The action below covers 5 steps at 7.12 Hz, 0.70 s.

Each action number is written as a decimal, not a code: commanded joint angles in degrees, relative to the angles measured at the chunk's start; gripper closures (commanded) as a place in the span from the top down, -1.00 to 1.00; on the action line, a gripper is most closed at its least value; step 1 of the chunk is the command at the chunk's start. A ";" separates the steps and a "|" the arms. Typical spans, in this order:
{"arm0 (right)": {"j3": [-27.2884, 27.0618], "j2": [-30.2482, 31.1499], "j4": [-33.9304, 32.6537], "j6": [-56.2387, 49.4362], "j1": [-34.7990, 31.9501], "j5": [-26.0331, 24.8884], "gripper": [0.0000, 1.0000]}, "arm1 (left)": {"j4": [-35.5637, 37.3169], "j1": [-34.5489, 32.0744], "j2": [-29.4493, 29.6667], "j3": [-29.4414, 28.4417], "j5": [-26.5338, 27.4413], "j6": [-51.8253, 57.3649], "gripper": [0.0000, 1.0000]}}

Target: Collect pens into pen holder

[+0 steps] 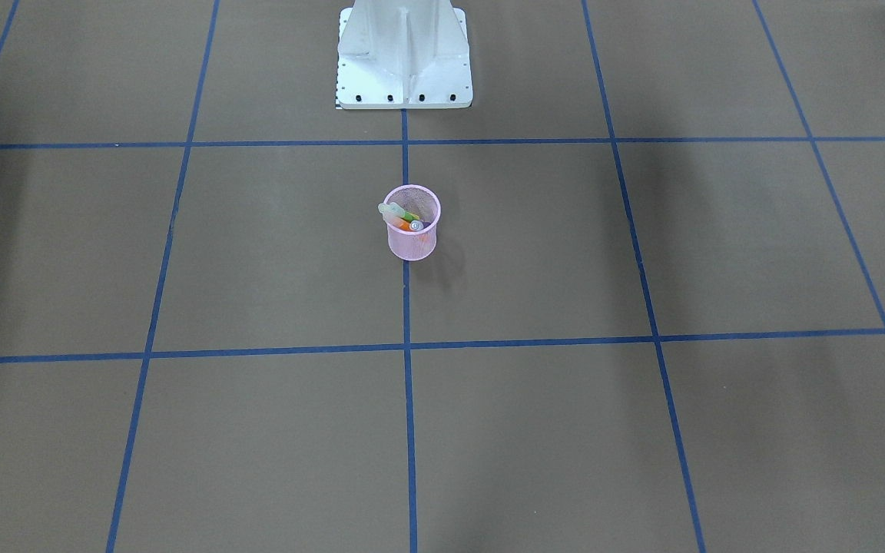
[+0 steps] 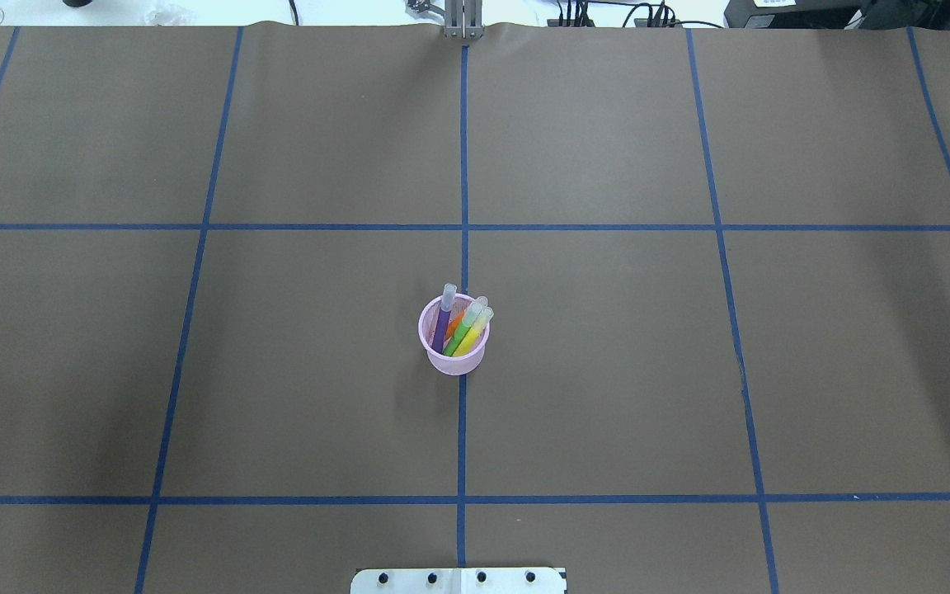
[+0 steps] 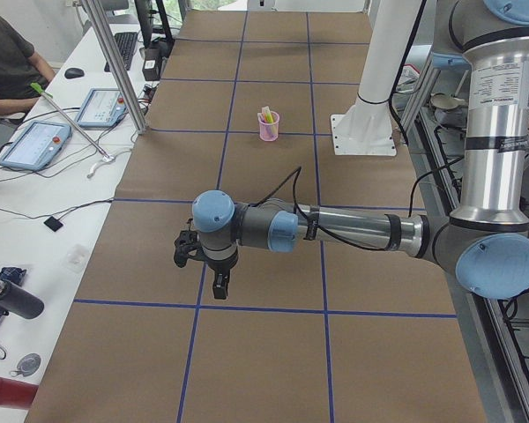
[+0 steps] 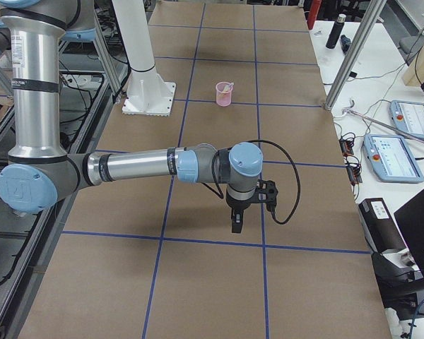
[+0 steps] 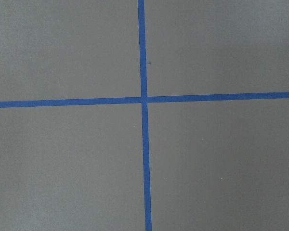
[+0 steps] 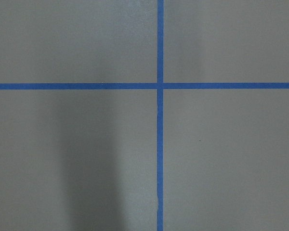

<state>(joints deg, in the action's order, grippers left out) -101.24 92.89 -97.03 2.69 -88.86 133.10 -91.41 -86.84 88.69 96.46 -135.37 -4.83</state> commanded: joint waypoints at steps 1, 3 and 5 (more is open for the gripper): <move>0.08 -0.08 0.00 -0.05 0.00 -0.03 1.00 | 0.00 0.00 0.00 -0.13 -0.07 -0.18 1.00; 0.08 -0.08 0.00 0.03 0.00 -0.03 1.00 | -0.09 0.00 -0.01 -0.39 -0.07 -0.09 1.00; 0.17 -0.08 0.00 0.03 0.00 0.06 1.00 | 0.00 0.00 -0.09 -0.31 0.10 -0.09 1.00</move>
<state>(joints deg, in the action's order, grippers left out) -101.14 92.81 -97.03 2.72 -88.86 133.08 -91.43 -86.84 88.62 96.08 -135.40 -4.93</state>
